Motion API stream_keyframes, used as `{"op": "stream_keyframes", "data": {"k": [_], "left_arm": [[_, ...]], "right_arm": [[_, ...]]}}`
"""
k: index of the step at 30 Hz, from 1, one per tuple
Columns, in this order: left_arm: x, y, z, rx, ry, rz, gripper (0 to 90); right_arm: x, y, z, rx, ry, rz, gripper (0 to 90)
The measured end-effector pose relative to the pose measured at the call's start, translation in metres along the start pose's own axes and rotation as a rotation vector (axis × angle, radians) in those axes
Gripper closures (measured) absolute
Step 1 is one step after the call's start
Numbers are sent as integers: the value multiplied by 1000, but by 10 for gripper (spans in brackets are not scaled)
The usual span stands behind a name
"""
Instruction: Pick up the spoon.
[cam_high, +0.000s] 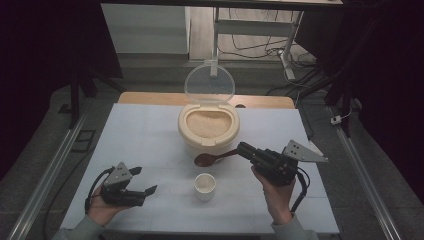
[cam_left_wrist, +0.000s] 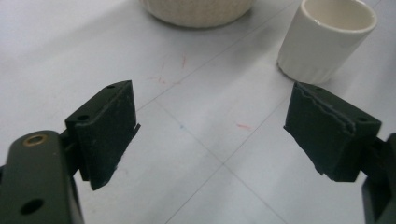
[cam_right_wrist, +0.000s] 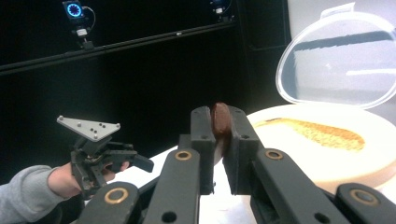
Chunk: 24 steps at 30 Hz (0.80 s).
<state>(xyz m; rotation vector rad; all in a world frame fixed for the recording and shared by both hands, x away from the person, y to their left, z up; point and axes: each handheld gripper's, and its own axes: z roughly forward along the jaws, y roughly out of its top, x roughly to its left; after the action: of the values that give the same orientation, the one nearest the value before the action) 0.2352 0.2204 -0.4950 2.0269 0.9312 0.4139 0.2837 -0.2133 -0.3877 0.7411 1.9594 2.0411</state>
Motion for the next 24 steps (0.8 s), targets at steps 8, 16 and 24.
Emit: {"op": "stream_keyframes", "data": {"k": [8, 16, 24], "left_arm": [[5, -4, 1, 3, 4, -27, 132], [6, -6, 5, 25, 0, -32, 128], [6, -7, 8, 41, -6, -38, 128]], "right_arm": [[-5, 7, -11, -34, -34, -8, 837], [-11, 11, -19, -67, -59, -10, 837], [-12, 17, -24, -97, -71, -10, 837]]}}
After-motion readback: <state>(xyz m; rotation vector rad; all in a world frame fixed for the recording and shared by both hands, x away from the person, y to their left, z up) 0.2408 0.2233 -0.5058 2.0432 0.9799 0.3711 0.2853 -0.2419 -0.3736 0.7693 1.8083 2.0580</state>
